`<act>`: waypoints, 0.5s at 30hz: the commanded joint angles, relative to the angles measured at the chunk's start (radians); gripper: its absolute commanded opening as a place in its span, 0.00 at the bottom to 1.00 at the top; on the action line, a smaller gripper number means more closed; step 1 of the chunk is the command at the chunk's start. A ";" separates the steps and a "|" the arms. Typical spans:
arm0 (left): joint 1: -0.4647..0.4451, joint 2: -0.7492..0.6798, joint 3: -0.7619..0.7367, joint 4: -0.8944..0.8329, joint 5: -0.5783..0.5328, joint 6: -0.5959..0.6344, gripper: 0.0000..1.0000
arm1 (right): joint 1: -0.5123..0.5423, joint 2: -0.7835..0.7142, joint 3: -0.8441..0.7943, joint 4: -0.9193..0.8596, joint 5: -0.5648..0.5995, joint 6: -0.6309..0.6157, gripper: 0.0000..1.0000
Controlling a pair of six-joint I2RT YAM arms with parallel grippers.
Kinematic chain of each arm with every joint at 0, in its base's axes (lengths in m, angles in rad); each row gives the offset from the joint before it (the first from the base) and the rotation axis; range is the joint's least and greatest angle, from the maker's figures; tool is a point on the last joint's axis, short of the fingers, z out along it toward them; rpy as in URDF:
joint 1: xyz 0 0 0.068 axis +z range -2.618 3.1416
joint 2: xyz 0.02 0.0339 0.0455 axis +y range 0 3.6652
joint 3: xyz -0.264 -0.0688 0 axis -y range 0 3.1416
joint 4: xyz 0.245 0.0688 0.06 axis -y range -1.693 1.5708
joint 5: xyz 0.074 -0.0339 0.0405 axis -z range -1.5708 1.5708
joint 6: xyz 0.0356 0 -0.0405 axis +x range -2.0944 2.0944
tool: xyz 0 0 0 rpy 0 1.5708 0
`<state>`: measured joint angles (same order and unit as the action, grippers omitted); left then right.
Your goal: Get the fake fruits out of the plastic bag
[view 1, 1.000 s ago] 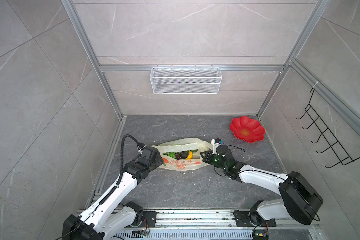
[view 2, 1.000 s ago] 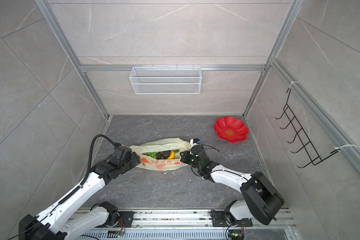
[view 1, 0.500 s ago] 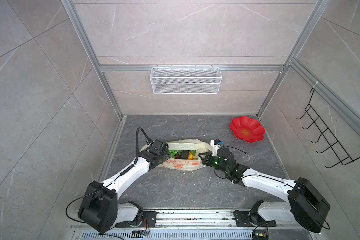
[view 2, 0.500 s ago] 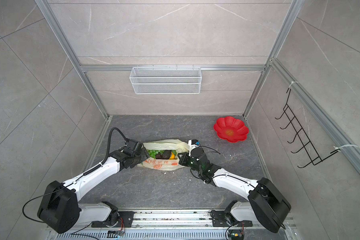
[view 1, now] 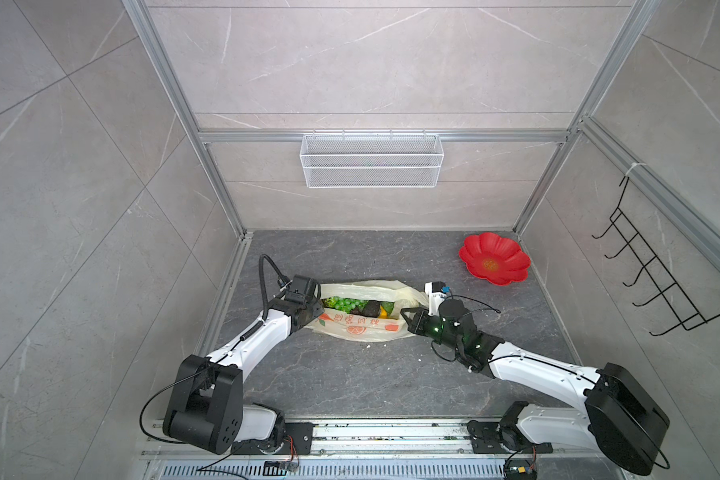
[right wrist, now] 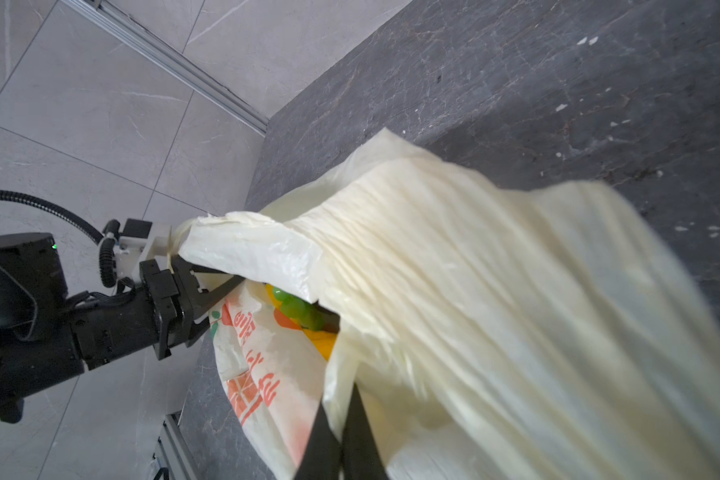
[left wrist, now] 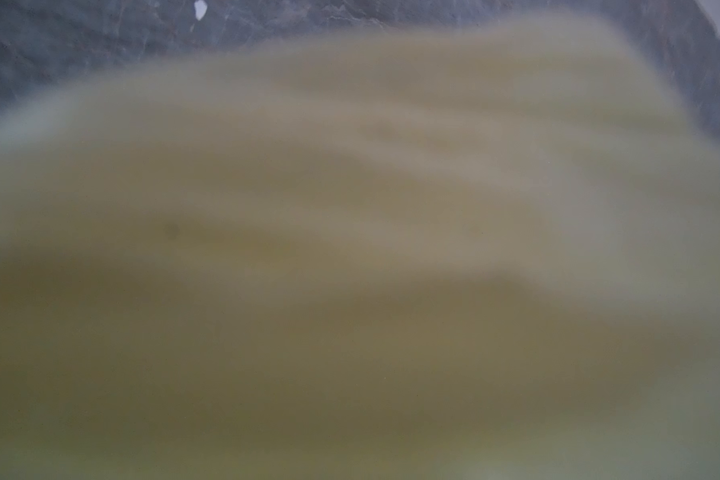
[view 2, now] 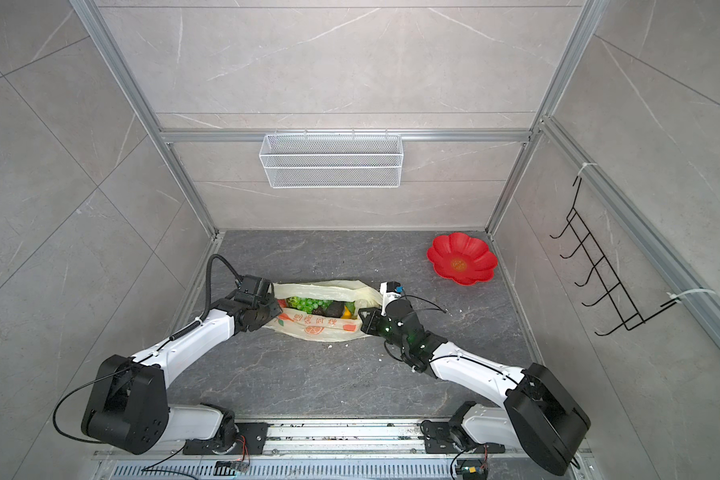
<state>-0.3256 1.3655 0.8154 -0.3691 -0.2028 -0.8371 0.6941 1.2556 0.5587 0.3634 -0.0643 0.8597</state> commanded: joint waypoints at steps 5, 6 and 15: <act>0.078 -0.136 -0.133 0.125 0.123 0.081 0.08 | -0.234 0.026 -0.046 0.169 -0.179 0.153 0.00; 0.116 -0.165 -0.166 0.147 0.162 0.081 0.03 | -0.263 0.046 -0.037 0.186 -0.203 0.164 0.00; 0.224 -0.340 -0.297 0.303 0.341 0.081 0.00 | -0.271 0.304 0.108 0.308 -0.325 0.246 0.00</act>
<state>-0.0986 1.0309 0.5098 -0.1268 0.1673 -0.7910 0.4118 1.5181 0.5877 0.6235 -0.4076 1.0889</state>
